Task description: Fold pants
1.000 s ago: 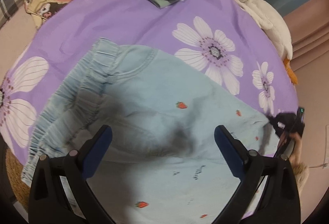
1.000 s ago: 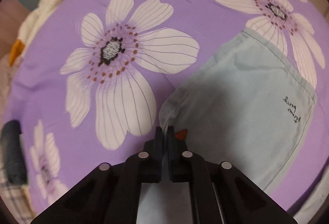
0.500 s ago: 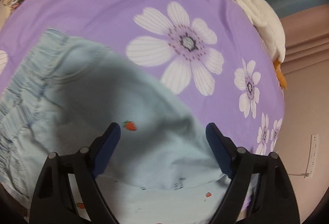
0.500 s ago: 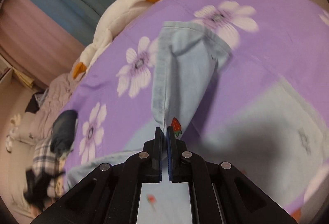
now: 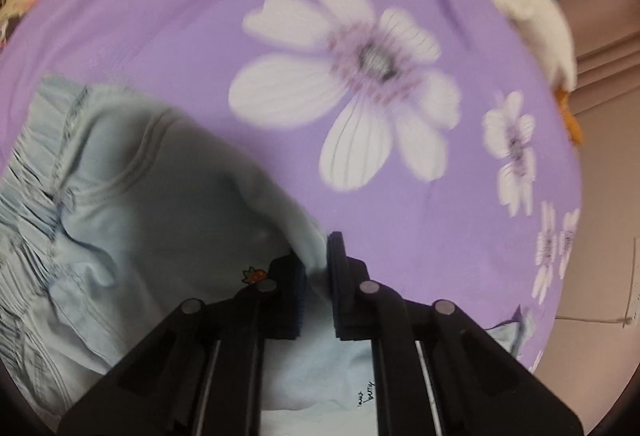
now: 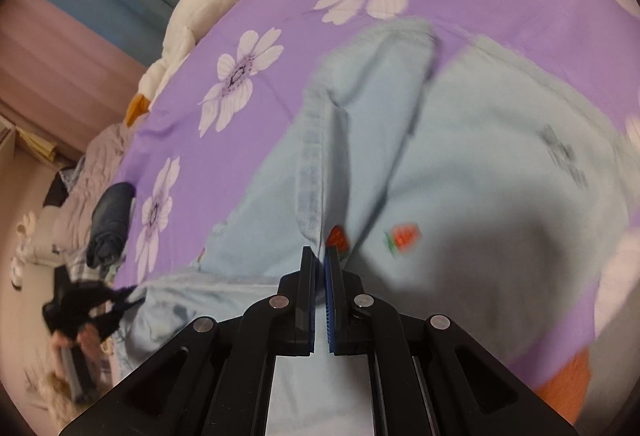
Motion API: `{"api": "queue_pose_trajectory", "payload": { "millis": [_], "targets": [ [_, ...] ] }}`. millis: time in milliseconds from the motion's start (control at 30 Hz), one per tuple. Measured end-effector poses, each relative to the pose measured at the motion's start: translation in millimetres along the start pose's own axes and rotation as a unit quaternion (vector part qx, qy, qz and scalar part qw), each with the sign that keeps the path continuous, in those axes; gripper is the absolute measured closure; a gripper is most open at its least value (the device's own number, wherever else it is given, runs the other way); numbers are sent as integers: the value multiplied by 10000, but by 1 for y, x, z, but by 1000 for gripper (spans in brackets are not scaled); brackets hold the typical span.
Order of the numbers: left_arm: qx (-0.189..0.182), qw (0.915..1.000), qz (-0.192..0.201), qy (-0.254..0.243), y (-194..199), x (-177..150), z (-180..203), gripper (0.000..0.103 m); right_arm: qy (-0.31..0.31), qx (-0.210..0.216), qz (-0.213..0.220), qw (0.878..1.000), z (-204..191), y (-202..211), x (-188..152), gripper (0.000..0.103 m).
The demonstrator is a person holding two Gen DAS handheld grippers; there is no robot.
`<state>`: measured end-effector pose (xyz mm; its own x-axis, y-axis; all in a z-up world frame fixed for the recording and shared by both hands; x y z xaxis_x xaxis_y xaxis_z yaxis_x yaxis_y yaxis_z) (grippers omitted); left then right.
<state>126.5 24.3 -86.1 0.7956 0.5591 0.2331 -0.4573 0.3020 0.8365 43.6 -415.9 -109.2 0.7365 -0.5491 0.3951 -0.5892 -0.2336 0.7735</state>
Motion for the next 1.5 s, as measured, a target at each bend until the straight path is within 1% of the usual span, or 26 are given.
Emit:
{"api": "queue_pose_trajectory", "payload": {
  "millis": [100,133,167,233,267,300,333,400,433,533,567,600,633,700,767,867,900,967,1000,1067,1100,1167,1267,1367,1433,1500],
  "targets": [
    [-195,9982,523,-230,34,7,6,95,402,123,163,9990,-33,-5,44,98],
    [-335,9967,655,-348,50,6,8,95,516,194,274,9981,-47,0,59,98],
    [-501,9940,810,-543,69,3,9,95,622,420,549,9957,-66,16,71,98],
    [-879,9884,994,-737,102,-13,2,94,879,850,1120,9862,-86,51,74,98],
    [-1104,9860,998,-758,115,-26,-4,94,995,1023,1389,9800,-91,69,68,98],
    [-1281,9844,952,-734,128,-41,-15,94,1039,1084,1522,9769,-89,81,57,98],
    [-1350,9842,895,-718,134,-55,-23,94,1021,1088,1516,9771,-84,85,46,98],
    [-1301,9864,657,-758,136,-86,-41,94,804,1005,1251,9838,-62,80,19,98],
    [-1210,9893,347,-733,129,-106,-56,94,712,856,1065,9881,-51,72,6,98],
    [-890,9937,-435,-525,97,-145,-86,94,478,13,337,9983,-6,38,-40,98],
    [-803,9937,-650,-438,85,-156,-98,94,364,-136,138,9991,6,31,-48,98],
    [-731,9938,-803,-253,76,-164,-109,93,184,-316,-143,9992,21,19,-59,98],
    [-732,9936,-860,-45,70,-168,-116,93,65,-422,-290,9987,30,13,-64,98],
    [-842,9924,-854,267,67,-167,-126,91,-122,-264,-259,9992,40,13,-70,99],
    [-845,9932,-768,221,72,-162,-125,87,-116,-320,-287,9990,36,15,-65,99],
    [-591,9974,-390,125,89,-154,-128,74,95,-498,-268,9984,27,14,-61,99],
    [-501,9983,-243,168,99,-152,-139,68,153,-560,-261,9980,24,15,-63,99],
    [-238,9989,106,394,106,-143,-157,68,166,-624,-253,9976,26,14,-64,99],
    [-314,9982,177,489,105,-138,-163,69,154,-620,-250,9976,26,14,-64,99],
    [-565,9955,124,754,104,-131,-178,86,124,-579,-263,9979,27,14,-64,99],
    [-541,9955,53,782,105,-130,-179,89,106,-581,-278,9979,28,14,-63,99],
    [-585,9958,47,697,114,-133,-177,89,101,-581,-203,9981,25,21,-62,99],
    [-473,9977,5,483,125,-137,-175,88,308,-672,-88,9972,14,30,-62,99],
    [-241,9982,-297,458,99,-143,-175,85,370,-921,-242,9948,16,22,-65,98],
    [-274,9979,-251,534,96,-142,-177,85,412,-1172,-389,9915,17,11,-66,98],
    [-218,9981,-291,504,95,-141,-176,85,550,-1325,-379,9889,10,12,-64,92]
  ]
}}
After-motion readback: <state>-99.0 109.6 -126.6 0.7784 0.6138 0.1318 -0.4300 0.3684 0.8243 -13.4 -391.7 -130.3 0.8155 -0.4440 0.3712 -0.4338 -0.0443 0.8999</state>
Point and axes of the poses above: each gripper's, at about its wrist camera, not at the fingertips, and y roughly against the way its jaws point, z to its right, x to its top, the point moved 1 cm from there along -y, roughly the way its jaws point, and after that the axes turned 5 degrees about -x, right-handed, at the moved point
